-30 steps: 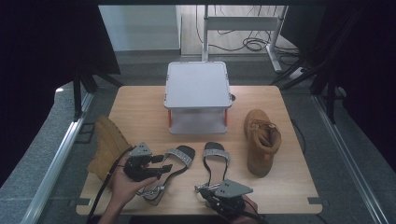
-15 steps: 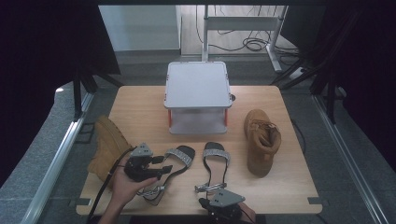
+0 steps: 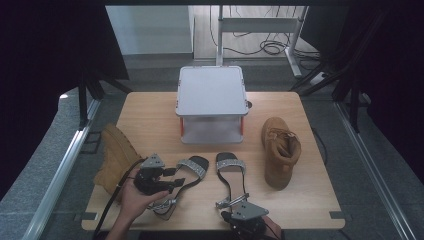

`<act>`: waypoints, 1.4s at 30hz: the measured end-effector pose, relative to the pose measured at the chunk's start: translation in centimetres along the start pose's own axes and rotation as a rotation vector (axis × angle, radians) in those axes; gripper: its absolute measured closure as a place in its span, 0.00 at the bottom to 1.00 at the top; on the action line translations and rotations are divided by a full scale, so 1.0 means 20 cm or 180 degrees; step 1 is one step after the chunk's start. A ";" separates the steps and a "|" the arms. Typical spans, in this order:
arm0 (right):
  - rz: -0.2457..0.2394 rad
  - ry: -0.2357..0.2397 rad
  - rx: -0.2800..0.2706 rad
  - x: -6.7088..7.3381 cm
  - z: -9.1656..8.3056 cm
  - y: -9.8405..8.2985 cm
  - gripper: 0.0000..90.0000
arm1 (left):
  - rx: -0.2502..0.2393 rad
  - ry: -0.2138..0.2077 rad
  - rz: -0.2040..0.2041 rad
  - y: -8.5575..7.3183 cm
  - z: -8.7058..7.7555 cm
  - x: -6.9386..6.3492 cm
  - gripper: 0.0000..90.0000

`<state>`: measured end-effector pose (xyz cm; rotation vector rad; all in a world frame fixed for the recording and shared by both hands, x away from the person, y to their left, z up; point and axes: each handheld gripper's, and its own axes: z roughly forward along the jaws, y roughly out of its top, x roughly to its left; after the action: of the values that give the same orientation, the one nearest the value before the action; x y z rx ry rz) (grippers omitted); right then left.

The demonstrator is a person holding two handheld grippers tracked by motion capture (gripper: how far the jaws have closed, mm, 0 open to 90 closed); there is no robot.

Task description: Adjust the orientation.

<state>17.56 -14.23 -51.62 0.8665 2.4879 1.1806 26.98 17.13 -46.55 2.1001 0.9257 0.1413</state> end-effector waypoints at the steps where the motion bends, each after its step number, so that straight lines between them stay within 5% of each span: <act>1: 0.0000 -0.0011 0.0009 -0.01 0.00 -0.01 1.00 | 0.0005 0.0000 0.0000 0.00 0.00 0.00 0.50; 27: 0.0364 -0.0157 -0.0015 -0.21 -0.10 -0.10 1.00 | 0.0059 0.0011 0.0014 -0.01 -0.01 0.00 0.49; 35: 0.0314 -0.0023 0.0004 -0.17 -0.10 -0.09 1.00 | 0.0038 0.0021 0.0018 -0.01 -0.03 -0.01 0.49; 42: 0.0169 0.0196 0.0034 -0.07 -0.08 -0.09 1.00 | 0.0028 0.0033 0.0022 -0.01 -0.05 -0.02 0.49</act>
<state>17.16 -16.86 -52.06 0.9178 2.5367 1.2301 26.21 17.65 -46.07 2.1128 0.9269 0.1521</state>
